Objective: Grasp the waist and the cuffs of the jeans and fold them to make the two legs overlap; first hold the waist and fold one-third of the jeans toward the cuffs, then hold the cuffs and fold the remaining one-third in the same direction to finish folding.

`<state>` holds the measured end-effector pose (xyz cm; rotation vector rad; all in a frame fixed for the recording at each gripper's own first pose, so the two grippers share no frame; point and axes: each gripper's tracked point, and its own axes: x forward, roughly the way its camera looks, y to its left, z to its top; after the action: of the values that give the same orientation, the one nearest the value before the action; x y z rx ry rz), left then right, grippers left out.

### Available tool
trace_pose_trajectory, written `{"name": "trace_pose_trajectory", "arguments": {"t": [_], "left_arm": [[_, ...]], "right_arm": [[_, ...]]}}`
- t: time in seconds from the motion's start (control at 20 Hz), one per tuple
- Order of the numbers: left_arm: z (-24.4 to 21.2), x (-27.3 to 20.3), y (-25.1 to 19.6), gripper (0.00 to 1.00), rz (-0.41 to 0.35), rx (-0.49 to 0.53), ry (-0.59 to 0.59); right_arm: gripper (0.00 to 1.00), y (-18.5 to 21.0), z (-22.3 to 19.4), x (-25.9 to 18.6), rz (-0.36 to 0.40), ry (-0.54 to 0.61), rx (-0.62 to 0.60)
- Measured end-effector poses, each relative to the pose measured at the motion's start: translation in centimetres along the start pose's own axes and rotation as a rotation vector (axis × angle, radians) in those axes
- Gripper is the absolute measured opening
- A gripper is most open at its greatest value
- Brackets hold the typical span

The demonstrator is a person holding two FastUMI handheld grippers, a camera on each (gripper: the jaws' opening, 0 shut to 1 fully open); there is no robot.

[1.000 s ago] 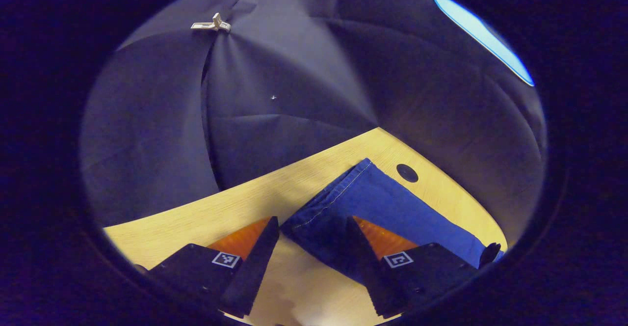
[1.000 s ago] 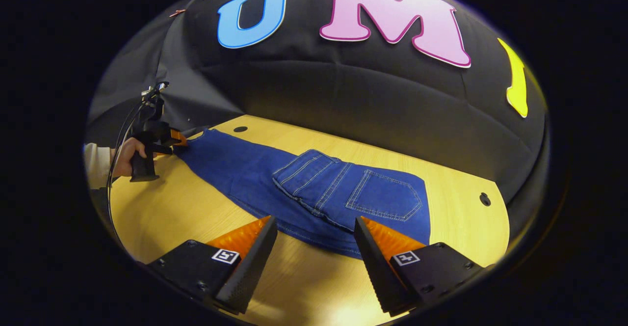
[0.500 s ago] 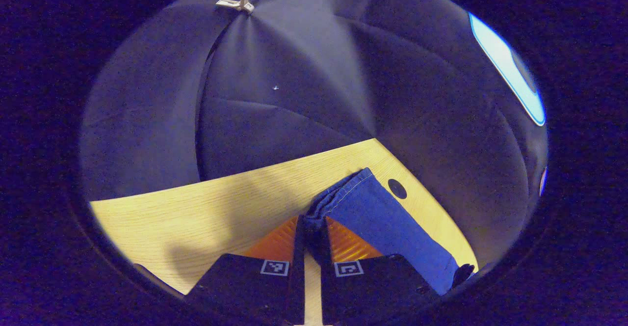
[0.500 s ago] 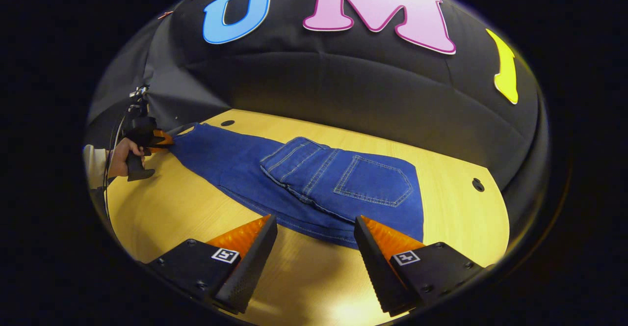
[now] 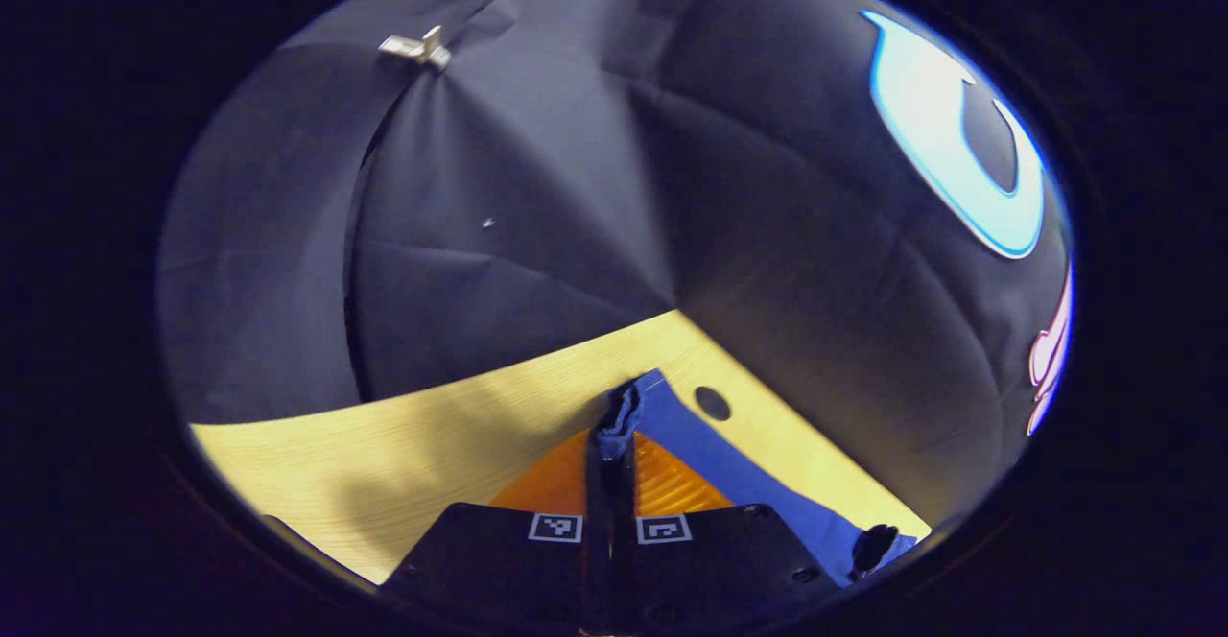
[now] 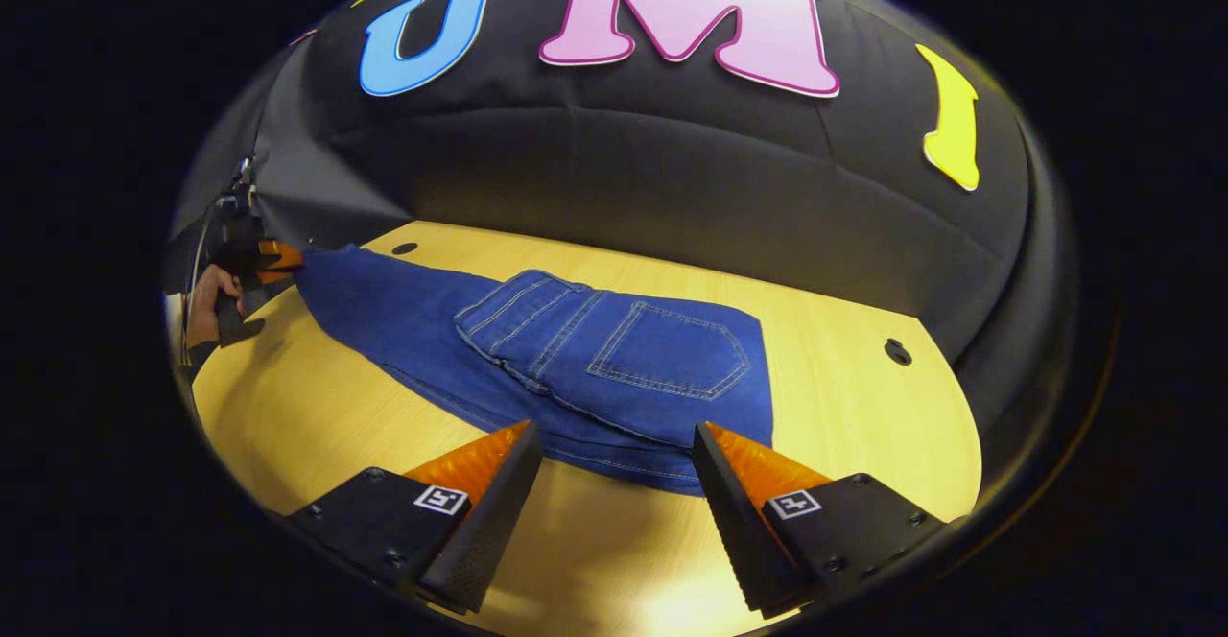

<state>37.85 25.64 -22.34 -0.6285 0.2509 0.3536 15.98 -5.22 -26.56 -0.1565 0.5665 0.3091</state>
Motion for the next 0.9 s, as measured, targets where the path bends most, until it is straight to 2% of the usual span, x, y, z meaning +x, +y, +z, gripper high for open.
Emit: {"name": "trace_pose_trajectory", "arguments": {"t": [0.2,0.25,0.3,0.45,0.6,0.75,0.85,0.9], "left_arm": [[1.4,-3.8,-10.1,0.06,-0.173,0.09,-0.04],[1.2,-4.7,-13.1,0.1,-0.226,0.108,-0.04],[0.4,-5.6,-16.0,0.06,-0.274,0.132,-0.038],[-2.5,-9.5,-25.8,0.06,-0.429,0.182,-0.008],[-6.3,-14.7,-35.3,0.06,-0.581,0.2,0.029],[-12.0,-20.4,-44.0,0.06,-0.724,0.221,0.101],[-17.6,-22.8,-47.7,0.06,-0.782,0.241,0.184],[-20.9,-23.6,-48.7,0.06,-0.785,0.26,0.232]], "right_arm": [[0.97,-2.3,0.3,-0.9,-0.045,-0.009,0.039],[0.97,-3.0,0.4,-1.1,-0.06,-0.015,0.047],[0.97,-3.6,0.6,-1.4,-0.072,-0.022,0.053],[0.97,-5.6,0.6,-2.6,-0.108,-0.031,0.068],[0.97,-8.3,0.3,-4.2,-0.158,-0.047,0.09],[0.97,-11.3,-0.9,-5.9,-0.207,-0.039,0.133],[0.97,-13.4,-2.0,-7.1,-0.244,-0.03,0.158],[0.96,-14.4,-2.4,-7.7,-0.261,-0.031,0.171]]}}
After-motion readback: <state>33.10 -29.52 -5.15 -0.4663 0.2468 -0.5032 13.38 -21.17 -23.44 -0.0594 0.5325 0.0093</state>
